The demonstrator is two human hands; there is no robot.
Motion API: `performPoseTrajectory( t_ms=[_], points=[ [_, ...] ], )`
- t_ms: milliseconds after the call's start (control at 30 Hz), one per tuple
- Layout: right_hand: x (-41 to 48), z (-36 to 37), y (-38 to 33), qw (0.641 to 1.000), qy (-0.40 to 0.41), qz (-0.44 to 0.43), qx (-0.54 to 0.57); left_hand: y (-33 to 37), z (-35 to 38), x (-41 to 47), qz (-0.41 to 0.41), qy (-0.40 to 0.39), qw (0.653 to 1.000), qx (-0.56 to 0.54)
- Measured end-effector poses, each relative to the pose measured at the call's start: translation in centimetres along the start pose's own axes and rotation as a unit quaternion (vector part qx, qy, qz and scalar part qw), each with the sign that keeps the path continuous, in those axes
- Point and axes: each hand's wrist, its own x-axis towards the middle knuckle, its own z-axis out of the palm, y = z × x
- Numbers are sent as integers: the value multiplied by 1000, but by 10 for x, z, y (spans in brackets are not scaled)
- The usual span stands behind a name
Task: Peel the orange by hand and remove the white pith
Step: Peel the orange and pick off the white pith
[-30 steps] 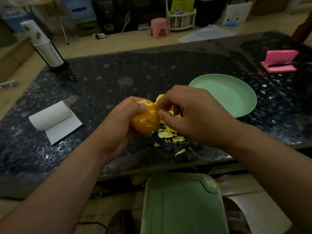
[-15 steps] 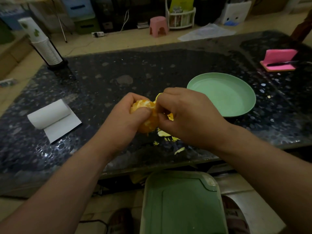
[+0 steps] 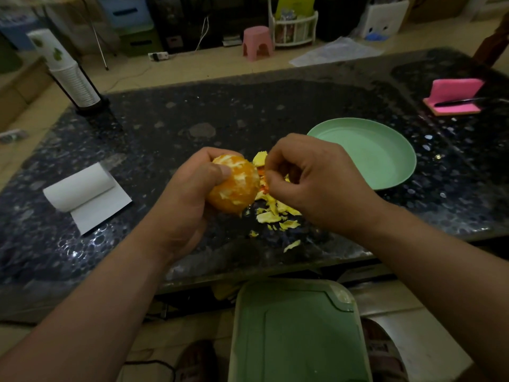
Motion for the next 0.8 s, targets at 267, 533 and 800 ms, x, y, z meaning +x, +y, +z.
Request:
performPoseTrajectory(
  t_ms=[267,533,800],
  points=[
    [-1,-8,-14,999,-37,33,22,-1,-1,1,17,2,1000,7],
    [-2,-5,-16,997,-47,65,-21,-3,2,-2,89,28,986,141],
    [-2,1,-19,997,-22,72,-24,1,10,-9,138,32,968,207]
  ],
)
